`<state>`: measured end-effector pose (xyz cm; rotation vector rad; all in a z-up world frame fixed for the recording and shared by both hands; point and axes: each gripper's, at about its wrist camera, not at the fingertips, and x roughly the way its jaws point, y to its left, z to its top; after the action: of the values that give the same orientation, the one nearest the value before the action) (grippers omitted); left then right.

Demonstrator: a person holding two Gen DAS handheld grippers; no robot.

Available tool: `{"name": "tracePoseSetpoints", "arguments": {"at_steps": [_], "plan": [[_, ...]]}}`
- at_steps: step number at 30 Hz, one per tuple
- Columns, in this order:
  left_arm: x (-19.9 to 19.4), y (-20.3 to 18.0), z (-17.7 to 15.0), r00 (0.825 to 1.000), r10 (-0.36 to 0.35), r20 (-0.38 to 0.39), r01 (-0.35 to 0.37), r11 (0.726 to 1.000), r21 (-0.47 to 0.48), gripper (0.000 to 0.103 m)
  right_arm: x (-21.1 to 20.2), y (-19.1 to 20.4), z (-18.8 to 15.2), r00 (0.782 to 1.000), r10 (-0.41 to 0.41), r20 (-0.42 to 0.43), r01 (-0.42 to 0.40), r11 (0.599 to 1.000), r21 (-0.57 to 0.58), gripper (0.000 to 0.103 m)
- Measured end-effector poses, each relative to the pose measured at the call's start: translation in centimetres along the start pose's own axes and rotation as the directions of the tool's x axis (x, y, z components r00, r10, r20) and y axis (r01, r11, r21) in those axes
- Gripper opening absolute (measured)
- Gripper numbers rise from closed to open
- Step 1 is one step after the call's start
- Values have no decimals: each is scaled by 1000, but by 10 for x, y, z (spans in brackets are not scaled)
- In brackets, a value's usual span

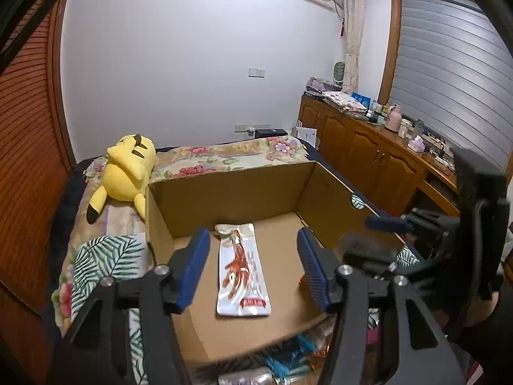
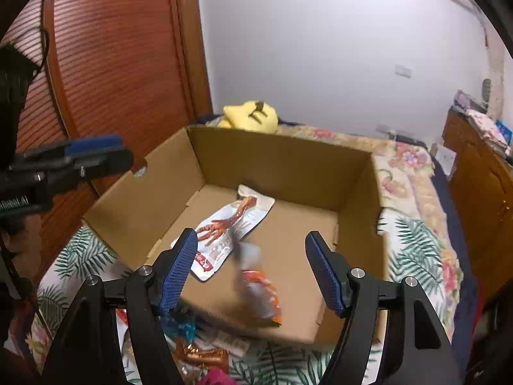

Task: Organize snacks
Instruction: 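Lift both packs over the box and open both tools to drop them inside, then grasp the silver pouch with the left tool while the right tool grasps the pink egg pack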

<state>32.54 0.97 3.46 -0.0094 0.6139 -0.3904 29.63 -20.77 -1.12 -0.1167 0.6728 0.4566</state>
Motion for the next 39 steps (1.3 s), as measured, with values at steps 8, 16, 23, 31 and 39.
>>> {"name": "tracePoseSetpoints", "arguments": {"at_steps": [8, 16, 23, 31, 39], "plan": [[-56, -7, -26, 997, -22, 68, 23, 1000, -20, 81, -64, 1, -20, 998, 3, 62, -7, 997, 73, 72], [-87, -10, -64, 998, 0, 66, 1, 1000, -11, 81, -91, 22, -62, 999, -1, 42, -3, 996, 92, 72], [-85, -3, -110, 1000, -12, 12, 13, 999, -49, 81, -76, 37, -108, 999, 2, -46, 4, 992, 127, 67], [-65, -8, -155, 998, -9, -68, 5, 998, -57, 81, -39, 41, -146, 986, -24, -165, 50, 987, 154, 63], [-43, -8, -179, 991, 10, -134, -19, 998, -64, 81, -14, 43, -161, 970, -78, -228, 110, 985, 133, 63]]}}
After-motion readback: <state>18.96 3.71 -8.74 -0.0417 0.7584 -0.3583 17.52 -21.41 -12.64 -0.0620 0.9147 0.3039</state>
